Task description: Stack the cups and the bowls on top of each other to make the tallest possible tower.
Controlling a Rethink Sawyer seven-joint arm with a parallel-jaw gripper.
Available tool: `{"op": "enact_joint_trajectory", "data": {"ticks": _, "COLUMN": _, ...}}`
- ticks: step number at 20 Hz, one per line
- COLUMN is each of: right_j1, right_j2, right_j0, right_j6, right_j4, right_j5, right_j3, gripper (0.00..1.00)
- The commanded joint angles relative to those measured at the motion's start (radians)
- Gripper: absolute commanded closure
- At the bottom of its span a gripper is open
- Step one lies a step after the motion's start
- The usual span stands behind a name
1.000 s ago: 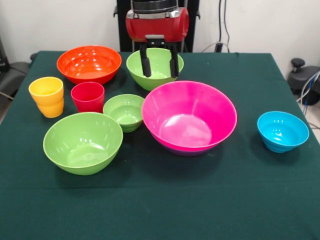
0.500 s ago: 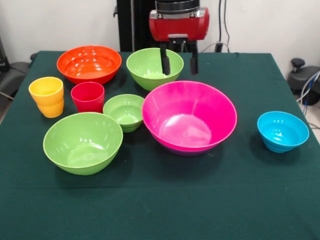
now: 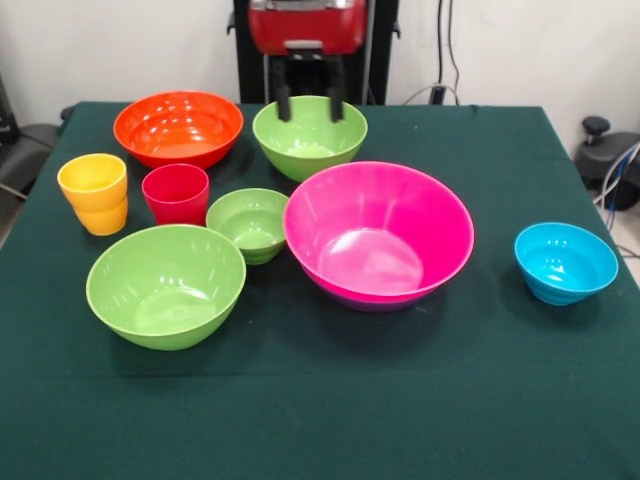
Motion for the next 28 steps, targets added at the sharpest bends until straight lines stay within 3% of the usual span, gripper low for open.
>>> {"op": "enact_joint_trajectory", "data": {"ticks": 1, "right_j1": 0.002, "right_j2": 0.090, "right_j0": -0.091, "right_j6": -0.083, "right_j4": -0.115, "right_j5": -0.037, "right_j3": 0.132, "gripper": 0.00}}
{"op": "enact_joint_trajectory", "data": {"ticks": 8, "right_j1": 0.077, "right_j2": 0.056, "right_j0": -0.077, "right_j6": -0.030, "right_j4": -0.195, "right_j5": -0.097, "right_j3": 0.100, "gripper": 0.00}}
{"op": "enact_joint_trajectory", "data": {"ticks": 13, "right_j1": 0.110, "right_j2": 0.056, "right_j0": -0.101, "right_j6": -0.033, "right_j4": -0.244, "right_j5": -0.110, "right_j3": 0.084, "gripper": 0.00}}
{"op": "enact_joint_trajectory", "data": {"ticks": 28, "right_j1": 0.162, "right_j2": 0.011, "right_j0": -0.074, "right_j6": 0.011, "right_j4": -0.312, "right_j5": -0.150, "right_j3": 0.048, "gripper": 0.00}}
